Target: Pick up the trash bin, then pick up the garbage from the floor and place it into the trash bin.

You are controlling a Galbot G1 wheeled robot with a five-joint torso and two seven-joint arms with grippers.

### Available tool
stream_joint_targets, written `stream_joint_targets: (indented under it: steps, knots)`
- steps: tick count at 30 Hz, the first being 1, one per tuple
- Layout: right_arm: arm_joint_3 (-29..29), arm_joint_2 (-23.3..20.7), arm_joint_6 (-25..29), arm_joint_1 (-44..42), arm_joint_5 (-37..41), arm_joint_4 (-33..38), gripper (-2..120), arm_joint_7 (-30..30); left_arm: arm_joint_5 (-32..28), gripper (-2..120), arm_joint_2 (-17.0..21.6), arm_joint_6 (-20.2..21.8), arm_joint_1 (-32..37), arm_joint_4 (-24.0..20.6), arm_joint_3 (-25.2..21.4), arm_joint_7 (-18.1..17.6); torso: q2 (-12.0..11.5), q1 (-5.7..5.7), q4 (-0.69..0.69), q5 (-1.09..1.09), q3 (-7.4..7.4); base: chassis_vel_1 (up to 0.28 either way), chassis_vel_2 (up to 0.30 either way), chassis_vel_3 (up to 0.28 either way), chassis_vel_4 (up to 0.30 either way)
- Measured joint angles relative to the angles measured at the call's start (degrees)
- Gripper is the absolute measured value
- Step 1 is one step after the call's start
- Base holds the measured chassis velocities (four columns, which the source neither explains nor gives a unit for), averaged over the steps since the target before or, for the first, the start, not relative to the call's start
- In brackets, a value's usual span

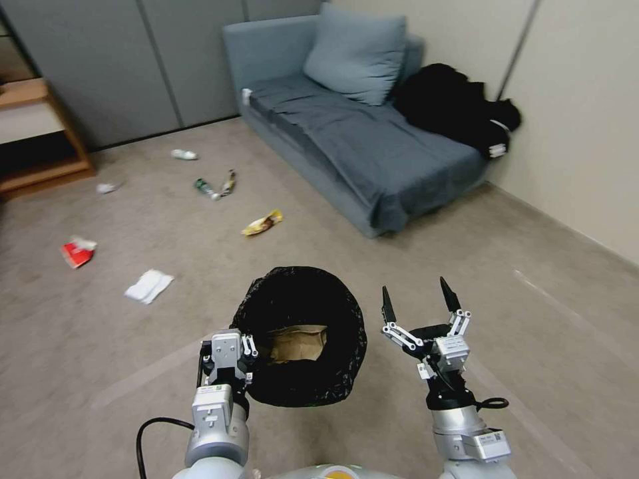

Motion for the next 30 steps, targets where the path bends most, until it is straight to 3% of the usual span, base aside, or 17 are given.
stream_joint_targets:
  steps: [30]
  knots:
    - [-0.3,-0.3,0.8,0.4,-0.8,-0.4,100,-1.1,0.8,2,0.0,-0.5,0.7,-0.2,0.3,0.2,0.0,0.0,0.0,0.01,0.0,0.111,0.113,0.11,0.109]
